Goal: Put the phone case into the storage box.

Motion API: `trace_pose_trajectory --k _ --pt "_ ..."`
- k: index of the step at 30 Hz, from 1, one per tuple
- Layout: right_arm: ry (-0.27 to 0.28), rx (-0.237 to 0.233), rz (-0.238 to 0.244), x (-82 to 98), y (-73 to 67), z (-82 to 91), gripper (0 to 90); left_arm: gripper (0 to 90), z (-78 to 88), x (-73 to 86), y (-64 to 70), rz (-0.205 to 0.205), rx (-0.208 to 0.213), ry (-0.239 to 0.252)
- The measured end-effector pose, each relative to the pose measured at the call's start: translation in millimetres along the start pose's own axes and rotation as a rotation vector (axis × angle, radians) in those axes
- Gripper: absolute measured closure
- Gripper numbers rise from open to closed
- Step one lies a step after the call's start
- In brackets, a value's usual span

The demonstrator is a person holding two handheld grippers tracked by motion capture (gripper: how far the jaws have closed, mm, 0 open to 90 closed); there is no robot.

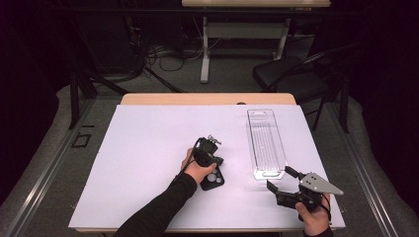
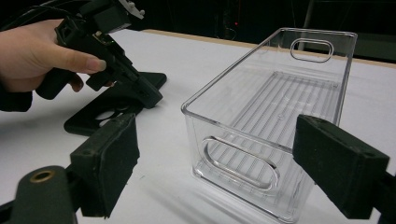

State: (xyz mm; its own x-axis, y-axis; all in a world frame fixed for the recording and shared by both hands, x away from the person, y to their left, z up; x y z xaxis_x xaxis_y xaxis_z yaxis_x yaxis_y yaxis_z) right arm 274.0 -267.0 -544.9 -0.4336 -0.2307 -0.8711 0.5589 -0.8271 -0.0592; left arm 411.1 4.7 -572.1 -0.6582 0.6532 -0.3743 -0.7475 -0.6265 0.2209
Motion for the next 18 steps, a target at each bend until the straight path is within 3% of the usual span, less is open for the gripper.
trace_pose_trajectory --k 10,14,18 --pt "-0.003 0.001 0.001 0.1 -1.1 -1.1 14.0 90.0 8.2 23.7 6.8 -0.023 0.014 -0.001" --pt "-0.006 0.001 0.0 0.2 -1.5 -1.0 13.9 90.0 12.5 34.9 8.4 -0.041 0.0 -0.001" --pt "-0.001 0.0 -0.002 0.2 -2.0 -2.2 13.9 90.0 17.6 47.6 6.5 -0.029 -0.001 0.011"
Point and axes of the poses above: each handheld gripper's, and its own axes: z roughly backward along the jaws, x roughly out of its underside, y roughly to its right, the point moved 3 cm from there along -z, roughly forward along the jaws, and after that the axes turned 13 degrees about -y, right-handed, at the moved point
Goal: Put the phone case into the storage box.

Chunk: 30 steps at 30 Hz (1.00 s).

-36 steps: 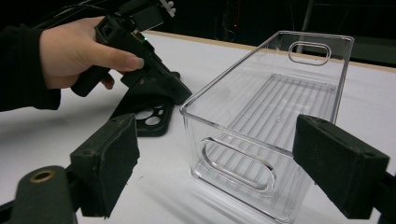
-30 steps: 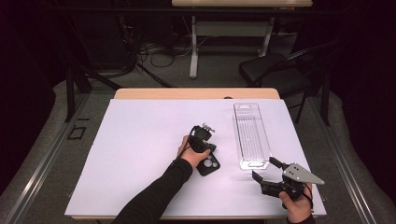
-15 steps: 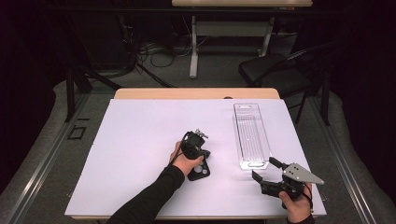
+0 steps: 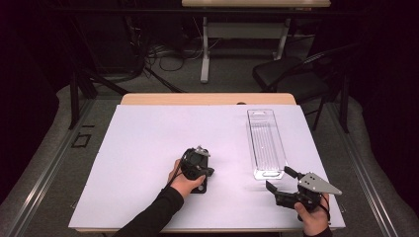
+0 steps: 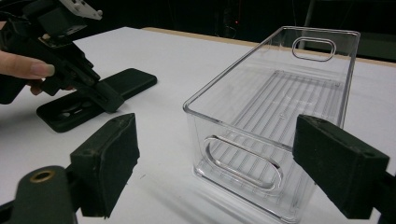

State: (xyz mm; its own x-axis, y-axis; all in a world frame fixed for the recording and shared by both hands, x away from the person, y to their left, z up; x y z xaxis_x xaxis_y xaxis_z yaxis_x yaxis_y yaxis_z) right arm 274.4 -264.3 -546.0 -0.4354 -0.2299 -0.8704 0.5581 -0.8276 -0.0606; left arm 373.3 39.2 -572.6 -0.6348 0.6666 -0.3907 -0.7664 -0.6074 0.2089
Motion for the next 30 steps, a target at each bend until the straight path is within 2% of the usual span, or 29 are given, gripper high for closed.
trace_pose_trajectory --k 3,10,15,19,26,30 --pt "-0.009 0.001 0.011 -0.1 -0.1 1.1 13.9 90.0 4.8 14.4 -0.9 0.012 0.007 0.012" --pt "-0.009 0.002 0.01 -0.1 0.2 0.9 14.0 90.0 13.0 31.7 -4.4 0.018 -0.001 0.015" --pt "-0.009 0.003 0.012 -0.4 -0.8 0.6 14.0 90.0 19.1 44.5 -7.4 0.019 -0.023 0.023" --pt "-0.009 0.004 0.006 -0.1 -0.3 0.6 14.0 90.0 23.5 55.2 -11.8 0.039 -0.013 0.039" --pt "-0.006 0.003 0.008 -0.3 -0.1 1.2 13.9 90.0 25.1 60.2 -14.1 0.059 -0.005 0.054" --pt "-0.005 0.002 0.004 -0.2 0.1 1.3 14.0 90.0 24.5 59.0 -11.3 0.045 -0.009 0.055"
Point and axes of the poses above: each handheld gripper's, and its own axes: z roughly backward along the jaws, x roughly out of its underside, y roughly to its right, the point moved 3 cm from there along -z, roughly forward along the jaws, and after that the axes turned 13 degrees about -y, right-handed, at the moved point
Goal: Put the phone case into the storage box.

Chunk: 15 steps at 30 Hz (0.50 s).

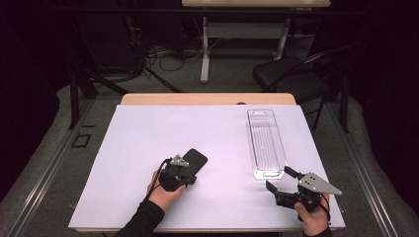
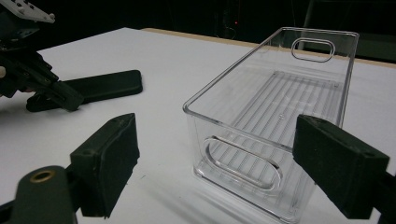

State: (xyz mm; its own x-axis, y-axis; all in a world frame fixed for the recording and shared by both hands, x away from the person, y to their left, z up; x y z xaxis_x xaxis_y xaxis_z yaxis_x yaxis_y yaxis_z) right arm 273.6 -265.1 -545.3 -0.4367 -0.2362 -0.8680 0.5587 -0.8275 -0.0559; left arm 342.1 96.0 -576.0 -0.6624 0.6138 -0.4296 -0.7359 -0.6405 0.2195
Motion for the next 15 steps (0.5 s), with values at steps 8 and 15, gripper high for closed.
trace_pose_trajectory --k 8,15 --pt "0.007 0.001 -0.001 -0.1 0.8 0.1 14.0 90.0 12.5 0.9 2.9 0.006 0.007 0.048" --pt "0.003 0.003 0.001 -0.3 0.9 1.3 14.0 90.0 31.0 3.4 -0.9 0.037 0.007 0.116"
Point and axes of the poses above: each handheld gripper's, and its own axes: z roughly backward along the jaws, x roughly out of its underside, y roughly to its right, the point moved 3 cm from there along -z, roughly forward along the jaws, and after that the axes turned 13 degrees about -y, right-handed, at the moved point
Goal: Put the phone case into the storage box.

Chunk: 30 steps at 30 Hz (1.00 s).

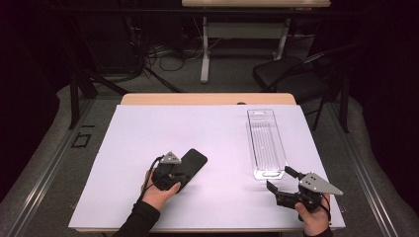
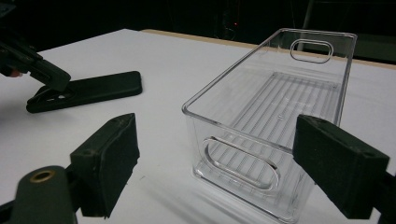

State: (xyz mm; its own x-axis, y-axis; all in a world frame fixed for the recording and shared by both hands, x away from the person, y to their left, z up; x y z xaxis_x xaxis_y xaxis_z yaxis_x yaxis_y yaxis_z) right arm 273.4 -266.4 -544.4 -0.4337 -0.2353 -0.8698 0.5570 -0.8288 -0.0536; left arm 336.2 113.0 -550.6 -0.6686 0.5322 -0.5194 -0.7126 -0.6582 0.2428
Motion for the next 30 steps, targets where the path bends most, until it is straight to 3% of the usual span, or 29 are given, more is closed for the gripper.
trace_pose_trajectory --k 8,10,11,13,18,21,25,30 --pt "0.002 -0.004 0.0 -0.1 -0.4 -0.3 13.9 82.6 20.0 0.8 -7.9 0.02 -0.001 0.061" --pt "0.001 -0.003 0.002 -0.2 -0.6 -0.3 13.9 78.2 22.4 0.4 -8.9 0.027 0.001 0.081" --pt "0.0 -0.003 0.003 -0.2 -0.9 -0.1 13.9 71.8 23.4 0.2 -9.4 0.029 0.007 0.089" --pt "0.0 -0.004 0.004 -0.2 -0.9 -0.1 14.0 69.2 25.3 0.1 -10.3 0.042 0.006 0.102" --pt "0.002 -0.005 0.004 -0.2 -0.8 0.2 13.9 56.6 31.8 -0.7 -12.5 0.041 -0.046 0.134" --pt "0.002 -0.006 0.004 -0.2 -0.6 0.3 13.9 50.3 36.3 -0.6 -15.7 0.056 -0.027 0.158" --pt "0.002 -0.005 0.004 -0.3 -1.1 -0.1 13.9 46.1 40.3 -1.5 -19.5 0.034 -0.028 0.2" --pt "0.0 -0.006 0.007 -0.3 -1.2 -0.4 13.9 43.4 44.3 -1.3 -21.8 0.055 -0.033 0.166"
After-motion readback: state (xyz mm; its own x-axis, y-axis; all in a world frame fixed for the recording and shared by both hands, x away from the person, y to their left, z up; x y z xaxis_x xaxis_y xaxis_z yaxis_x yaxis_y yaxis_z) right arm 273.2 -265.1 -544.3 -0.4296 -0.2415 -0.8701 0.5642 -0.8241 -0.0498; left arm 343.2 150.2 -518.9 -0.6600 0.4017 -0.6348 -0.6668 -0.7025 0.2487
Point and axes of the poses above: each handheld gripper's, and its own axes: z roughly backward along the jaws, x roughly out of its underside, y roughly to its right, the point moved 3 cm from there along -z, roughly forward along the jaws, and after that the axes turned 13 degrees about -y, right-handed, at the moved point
